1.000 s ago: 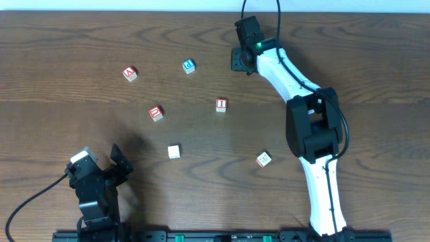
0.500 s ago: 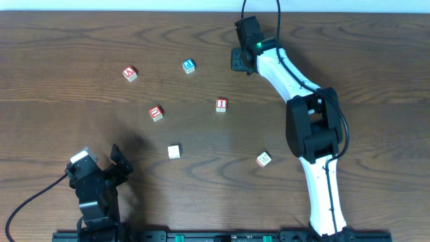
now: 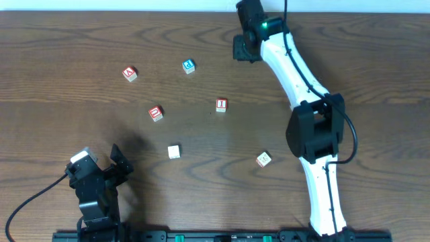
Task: Spell out Ai2
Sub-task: 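Lift the blue '2' block and carry it beside the 'I' block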
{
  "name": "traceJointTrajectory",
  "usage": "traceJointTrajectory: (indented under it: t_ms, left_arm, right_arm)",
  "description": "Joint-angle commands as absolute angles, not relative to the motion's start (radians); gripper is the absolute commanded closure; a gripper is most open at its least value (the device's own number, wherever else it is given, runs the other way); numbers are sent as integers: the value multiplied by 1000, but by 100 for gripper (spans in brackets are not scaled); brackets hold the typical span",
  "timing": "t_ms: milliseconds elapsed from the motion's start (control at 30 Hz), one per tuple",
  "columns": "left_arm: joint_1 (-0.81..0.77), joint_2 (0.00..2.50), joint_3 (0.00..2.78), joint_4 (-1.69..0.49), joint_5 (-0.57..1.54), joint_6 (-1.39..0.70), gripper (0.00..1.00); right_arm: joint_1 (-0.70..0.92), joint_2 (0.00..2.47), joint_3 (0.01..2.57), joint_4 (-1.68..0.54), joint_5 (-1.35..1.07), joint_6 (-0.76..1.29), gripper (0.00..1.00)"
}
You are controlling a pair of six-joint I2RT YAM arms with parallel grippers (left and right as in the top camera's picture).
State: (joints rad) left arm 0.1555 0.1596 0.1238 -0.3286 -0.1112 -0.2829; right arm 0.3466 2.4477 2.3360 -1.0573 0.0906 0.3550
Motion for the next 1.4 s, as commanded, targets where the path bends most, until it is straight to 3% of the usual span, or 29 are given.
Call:
traceJointTrajectory:
  t_ms: [0, 133, 600, 933, 1167, 1367]
  left_arm:
    - [159, 155, 102, -335, -111, -265, 5]
    - [159, 155, 102, -335, -111, -265, 5]
    - [159, 155, 102, -335, -111, -265, 5]
    - [159, 155, 102, -335, -111, -265, 5]
    - [159, 155, 102, -335, -111, -265, 5]
    - [159, 155, 102, -335, -111, -265, 5]
  right_arm:
    - [371, 2460, 2405, -1143, 101, 383, 85]
    - [408, 2459, 2427, -1278, 101, 415, 98]
    - [459, 2439, 2415, -1359, 144, 506, 99]
    - [584, 2075, 1751, -962, 281, 564, 99]
    - [569, 1944, 1469, -830, 253, 671, 99]
    - [569, 1894, 1382, -747, 228, 691, 99]
